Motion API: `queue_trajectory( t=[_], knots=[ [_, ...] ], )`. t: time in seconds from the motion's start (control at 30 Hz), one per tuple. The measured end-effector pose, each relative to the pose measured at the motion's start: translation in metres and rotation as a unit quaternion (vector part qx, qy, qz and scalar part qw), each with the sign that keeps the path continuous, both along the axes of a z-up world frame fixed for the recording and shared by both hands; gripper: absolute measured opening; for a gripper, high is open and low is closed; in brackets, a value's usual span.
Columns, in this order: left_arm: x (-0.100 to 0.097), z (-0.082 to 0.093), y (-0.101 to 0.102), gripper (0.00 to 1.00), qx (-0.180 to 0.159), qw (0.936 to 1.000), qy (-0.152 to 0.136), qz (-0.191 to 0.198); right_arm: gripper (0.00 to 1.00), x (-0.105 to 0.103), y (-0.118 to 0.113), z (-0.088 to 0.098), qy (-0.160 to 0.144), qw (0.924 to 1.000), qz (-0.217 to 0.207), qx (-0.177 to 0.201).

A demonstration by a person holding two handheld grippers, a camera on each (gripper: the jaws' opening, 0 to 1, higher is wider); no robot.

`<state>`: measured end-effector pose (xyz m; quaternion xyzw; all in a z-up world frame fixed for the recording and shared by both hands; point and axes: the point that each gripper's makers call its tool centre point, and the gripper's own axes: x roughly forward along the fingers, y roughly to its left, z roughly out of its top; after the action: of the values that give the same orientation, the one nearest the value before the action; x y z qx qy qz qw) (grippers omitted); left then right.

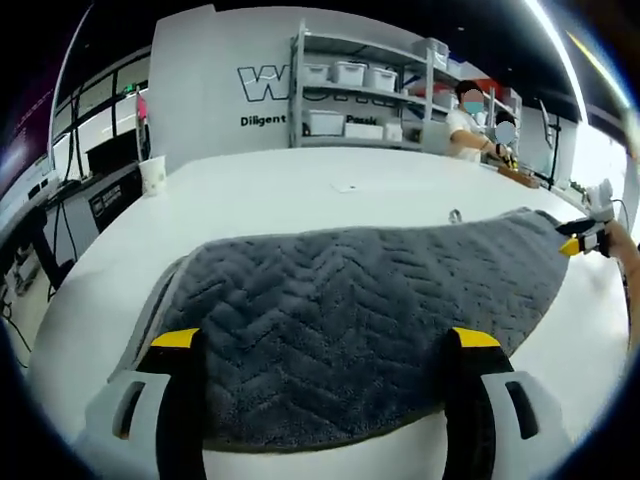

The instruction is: Open the folded towel by lifting each exposed corner and separating the folded layers until the towel lies flat within the target outline without major curled edges

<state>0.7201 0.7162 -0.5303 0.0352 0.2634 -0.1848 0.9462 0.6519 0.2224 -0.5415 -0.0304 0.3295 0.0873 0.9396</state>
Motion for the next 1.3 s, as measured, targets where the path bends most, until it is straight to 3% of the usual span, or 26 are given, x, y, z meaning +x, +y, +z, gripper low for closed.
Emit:
queue_trajectory(
  t=[0.33,0.6,1.3],
  knots=[
    [0.009,-0.001,-0.002,0.99,0.002,1.0,-0.006,-0.002,1.0,0.005,0.0,0.0,-0.003,1.0,-0.001,-0.001],
    [-0.002,0.006,-0.006,1.0,-0.003,0.9996,-0.011,-0.027,1.0,-0.003,-0.001,0.008,-0.007,0.9998,0.002,-0.017],
    [-0.056,0.049,0.002,1.0,-0.02,0.9987,-0.043,-0.02,1.0,-0.071,-0.008,0.048,-0.036,0.999,0.0,-0.027]
  ],
)
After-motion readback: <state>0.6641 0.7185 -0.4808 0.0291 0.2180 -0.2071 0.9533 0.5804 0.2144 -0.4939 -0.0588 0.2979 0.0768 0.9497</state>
